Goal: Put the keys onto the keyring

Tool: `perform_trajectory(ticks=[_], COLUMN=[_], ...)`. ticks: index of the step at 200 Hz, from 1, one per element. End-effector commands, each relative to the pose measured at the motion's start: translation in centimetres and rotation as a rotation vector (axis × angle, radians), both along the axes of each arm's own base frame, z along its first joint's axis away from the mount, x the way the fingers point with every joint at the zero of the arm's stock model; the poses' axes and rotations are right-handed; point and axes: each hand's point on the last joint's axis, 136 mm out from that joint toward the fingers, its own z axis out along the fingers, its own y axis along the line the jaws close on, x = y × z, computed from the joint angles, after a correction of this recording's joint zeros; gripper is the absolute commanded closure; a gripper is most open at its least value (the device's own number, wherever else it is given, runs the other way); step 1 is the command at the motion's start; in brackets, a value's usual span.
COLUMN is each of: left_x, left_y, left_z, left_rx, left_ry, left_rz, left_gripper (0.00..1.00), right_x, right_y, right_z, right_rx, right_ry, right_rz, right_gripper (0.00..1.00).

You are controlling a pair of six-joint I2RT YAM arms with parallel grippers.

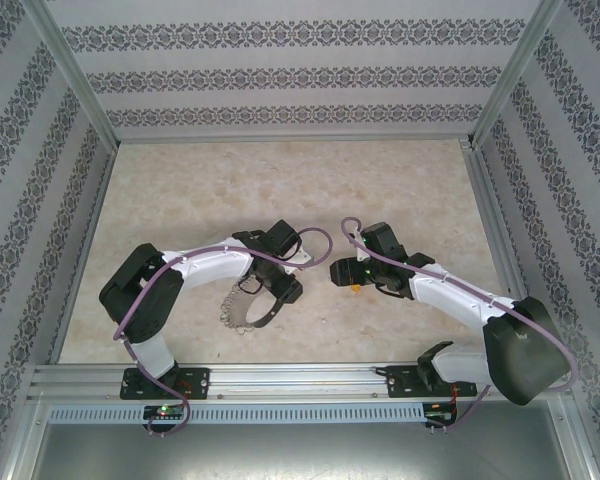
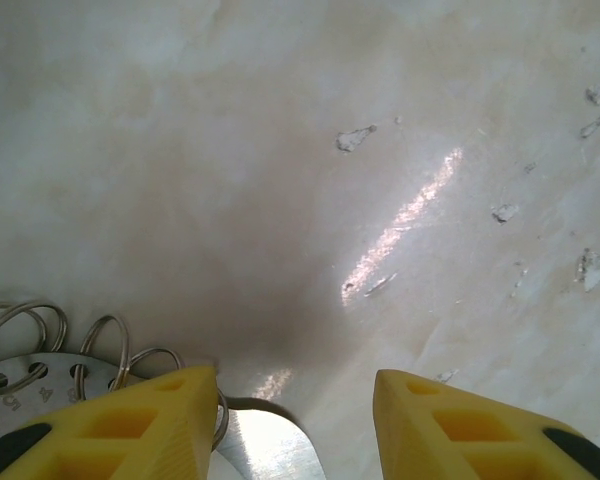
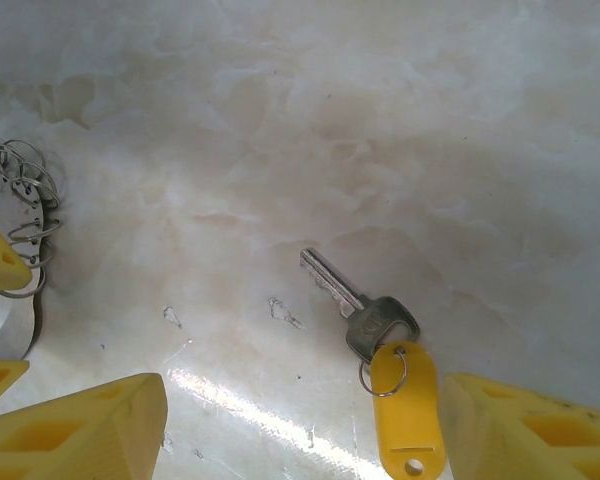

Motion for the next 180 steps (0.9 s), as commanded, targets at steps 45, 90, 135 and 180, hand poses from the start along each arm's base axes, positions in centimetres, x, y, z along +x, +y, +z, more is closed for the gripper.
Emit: perform_trajectory(ticks=[45, 90, 135, 180], left_x=[1.6, 2.4, 2.6, 2.4], left_y=[0.9, 1.5, 1.9, 2.4], left_z=[1.3, 1.9, 1.7, 1.3], left_rx=[0.065, 0.091, 0.132, 0.153], left_ry=[-0.113, -0.169, -0.17, -0.165], left_rz=[0.004, 0.018, 0.008, 0.01], left_gripper=[0.53, 0.53, 0.53, 0.57], right_x=[0.0, -0.1, 0.1, 0.1], right_y=[0.0, 0.0, 0.1, 0.1], right_z=[0.4, 0.3, 0.4, 0.5], right_rx=[0.029, 0.029, 0.031, 0.03], right_ry=[-0.009, -0.009, -0.012, -0.016], right_rz=[-0.005, -0.002, 0.0, 0.001], right_gripper=[0.28, 0.28, 0.28, 0.28])
